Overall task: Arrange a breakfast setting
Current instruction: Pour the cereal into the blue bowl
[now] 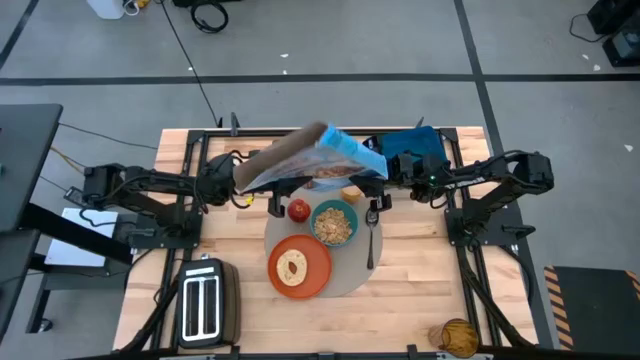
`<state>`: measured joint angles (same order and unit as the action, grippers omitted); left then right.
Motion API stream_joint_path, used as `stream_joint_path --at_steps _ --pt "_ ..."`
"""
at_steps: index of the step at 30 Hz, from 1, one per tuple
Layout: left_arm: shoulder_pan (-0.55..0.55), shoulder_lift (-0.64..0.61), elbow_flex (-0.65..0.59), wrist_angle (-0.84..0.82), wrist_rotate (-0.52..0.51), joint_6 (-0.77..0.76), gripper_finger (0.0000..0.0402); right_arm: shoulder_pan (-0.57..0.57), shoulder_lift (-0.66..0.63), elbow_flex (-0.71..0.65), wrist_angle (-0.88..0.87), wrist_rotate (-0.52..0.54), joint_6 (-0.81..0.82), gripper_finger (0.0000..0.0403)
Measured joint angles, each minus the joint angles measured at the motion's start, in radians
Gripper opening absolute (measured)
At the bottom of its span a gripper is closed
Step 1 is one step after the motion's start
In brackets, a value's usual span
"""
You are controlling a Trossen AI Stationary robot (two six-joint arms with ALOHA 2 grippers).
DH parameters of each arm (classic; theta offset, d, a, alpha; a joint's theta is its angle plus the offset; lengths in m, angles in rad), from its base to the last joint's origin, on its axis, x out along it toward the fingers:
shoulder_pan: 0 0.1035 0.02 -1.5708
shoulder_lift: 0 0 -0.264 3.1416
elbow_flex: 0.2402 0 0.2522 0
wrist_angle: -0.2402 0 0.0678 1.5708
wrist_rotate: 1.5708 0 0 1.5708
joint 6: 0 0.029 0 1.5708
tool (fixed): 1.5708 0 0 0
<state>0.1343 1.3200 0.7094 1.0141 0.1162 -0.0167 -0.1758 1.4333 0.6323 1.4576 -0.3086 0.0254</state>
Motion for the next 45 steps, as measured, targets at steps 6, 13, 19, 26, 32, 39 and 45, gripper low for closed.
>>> stream_joint_path --at_steps 6,13,19,26,32,39,45 --pt "0.026 -0.110 -0.001 -0.142 0.017 0.003 0.0011 -0.037 -0.071 0.000 -0.174 -0.048 -0.007 0.0293" --pt "0.084 -0.345 -0.001 -0.625 -0.083 0.029 0.0027 -0.068 -0.254 0.000 -0.631 0.003 -0.079 0.0370" --pt "0.083 -0.521 -0.129 -0.909 -0.470 -0.040 0.0012 -0.033 -0.351 0.000 -1.026 0.181 -0.142 0.0374" --pt "0.081 -0.626 -0.404 -0.958 -0.879 -0.265 0.0017 0.047 -0.324 0.000 -1.086 0.319 -0.171 0.0365" --pt "0.086 -0.641 -0.514 -0.961 -1.137 -0.324 0.0016 0.064 -0.306 0.000 -1.070 0.384 -0.176 0.0364" --pt "0.184 -0.640 -0.521 -1.125 -1.178 -0.510 0.0027 0.064 -0.307 0.000 -1.047 0.397 -0.148 0.0364" --pt "0.273 -0.641 -0.521 -1.235 -1.069 -0.581 0.0079 0.064 -0.307 0.000 -1.024 0.397 -0.126 0.0364"
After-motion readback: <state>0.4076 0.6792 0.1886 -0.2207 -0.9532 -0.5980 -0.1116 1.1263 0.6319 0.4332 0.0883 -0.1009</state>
